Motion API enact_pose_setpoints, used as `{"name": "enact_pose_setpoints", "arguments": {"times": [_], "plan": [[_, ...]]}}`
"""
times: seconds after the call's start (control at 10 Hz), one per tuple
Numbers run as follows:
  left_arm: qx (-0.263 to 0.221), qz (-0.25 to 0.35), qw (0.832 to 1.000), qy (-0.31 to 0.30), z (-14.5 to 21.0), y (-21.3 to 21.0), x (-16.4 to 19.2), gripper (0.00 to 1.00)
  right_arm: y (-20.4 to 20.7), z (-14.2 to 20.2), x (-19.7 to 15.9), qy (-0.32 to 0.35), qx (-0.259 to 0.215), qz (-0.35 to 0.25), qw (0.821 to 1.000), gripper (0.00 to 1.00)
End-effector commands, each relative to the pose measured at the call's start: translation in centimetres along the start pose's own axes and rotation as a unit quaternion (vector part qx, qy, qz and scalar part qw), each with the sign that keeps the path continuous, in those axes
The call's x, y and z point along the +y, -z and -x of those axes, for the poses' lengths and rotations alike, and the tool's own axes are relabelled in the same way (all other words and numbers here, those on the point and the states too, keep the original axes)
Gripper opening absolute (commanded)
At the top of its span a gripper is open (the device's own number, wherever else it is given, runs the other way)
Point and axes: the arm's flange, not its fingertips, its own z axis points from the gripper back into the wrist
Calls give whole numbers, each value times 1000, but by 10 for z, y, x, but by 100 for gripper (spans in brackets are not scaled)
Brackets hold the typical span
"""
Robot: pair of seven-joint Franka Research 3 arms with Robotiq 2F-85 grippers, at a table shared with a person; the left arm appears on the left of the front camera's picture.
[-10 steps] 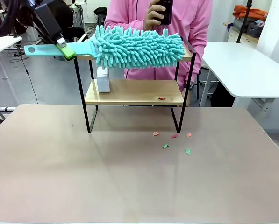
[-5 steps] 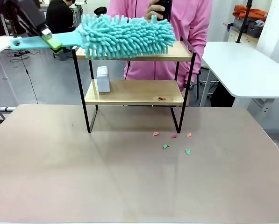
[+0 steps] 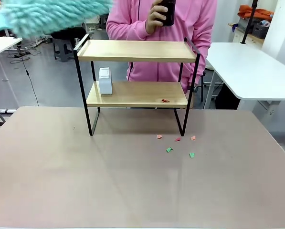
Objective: Clean the shelf.
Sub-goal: Clean the remaining tier of the Shelf with the Duster once objects are removed.
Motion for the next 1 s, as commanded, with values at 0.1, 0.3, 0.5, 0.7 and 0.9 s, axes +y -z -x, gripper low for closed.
{"name": "enact_pose_setpoints", "arguments": {"times": [0.1,0.3,0.5,0.7,0.9], "plan": [[-142,-12,971,-194,54,-18,71,12,1,-3,1,-14,-9,-11,1000,100],[-75,-44,939,-332,60,-6,137,12,1,-3,1,-14,-9,-11,1000,100],[-102,-54,957,-266,83,-23,123,12,1,-3,1,-14,-9,-11,1000,100],[-102,-54,957,-266,83,-23,123,12,1,-3,1,-14,-9,-11,1000,100],[-102,-54,957,-266,83,-23,123,12,1,-3,1,-14,-9,-11,1000,100]]}}
